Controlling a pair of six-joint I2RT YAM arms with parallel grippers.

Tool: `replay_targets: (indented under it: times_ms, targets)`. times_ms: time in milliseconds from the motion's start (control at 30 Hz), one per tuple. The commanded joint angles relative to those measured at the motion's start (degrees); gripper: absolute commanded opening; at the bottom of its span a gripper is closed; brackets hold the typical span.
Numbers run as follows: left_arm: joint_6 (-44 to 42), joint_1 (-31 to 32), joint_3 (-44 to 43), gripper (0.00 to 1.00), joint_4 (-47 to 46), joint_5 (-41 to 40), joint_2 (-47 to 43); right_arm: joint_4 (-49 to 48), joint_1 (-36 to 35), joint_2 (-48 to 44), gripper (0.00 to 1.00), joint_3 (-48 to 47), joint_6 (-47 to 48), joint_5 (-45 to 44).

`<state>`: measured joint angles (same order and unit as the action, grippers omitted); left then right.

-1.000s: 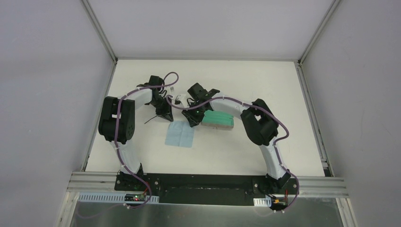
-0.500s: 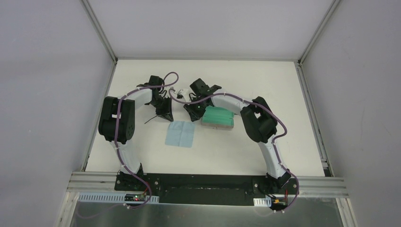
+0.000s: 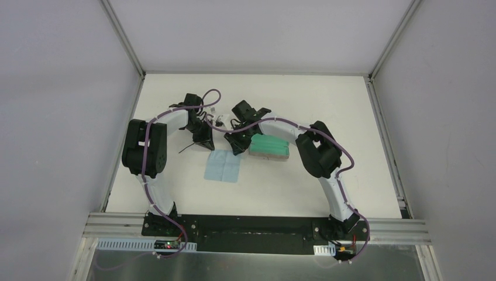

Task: Organize the sunglasses
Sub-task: Fold the glasses cleaning cloth at the center of the board.

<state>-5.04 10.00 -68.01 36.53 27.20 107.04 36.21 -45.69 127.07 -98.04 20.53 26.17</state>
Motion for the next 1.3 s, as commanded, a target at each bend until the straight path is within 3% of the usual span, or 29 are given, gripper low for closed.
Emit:
replay_targets:
  times_ms: [0, 500, 1067, 1267]
  targets:
    - [-0.4, -0.5, -1.3, 0.0, -0.2, -0.4, 1.0, 1.3, 0.1, -0.4, 0.22, 0.5, 0.0, -2.6]
    - [-0.5, -0.5, -1.5, 0.0, -0.2, -0.5, 0.8, 2.4, 0.9, -0.9, 0.16, 1.8, 2.1, -1.2]
    - [-0.7, -0.5, -1.3, 0.0, -0.2, -0.7, 0.7, 2.9, 0.1, -1.7, 0.16, 3.0, 3.1, -1.5]
    - [-0.6, -0.5, -1.4, 0.0, -0.2, -0.6, 0.5, 2.0, 0.5, -0.9, 0.07, 1.4, 3.1, -3.9]
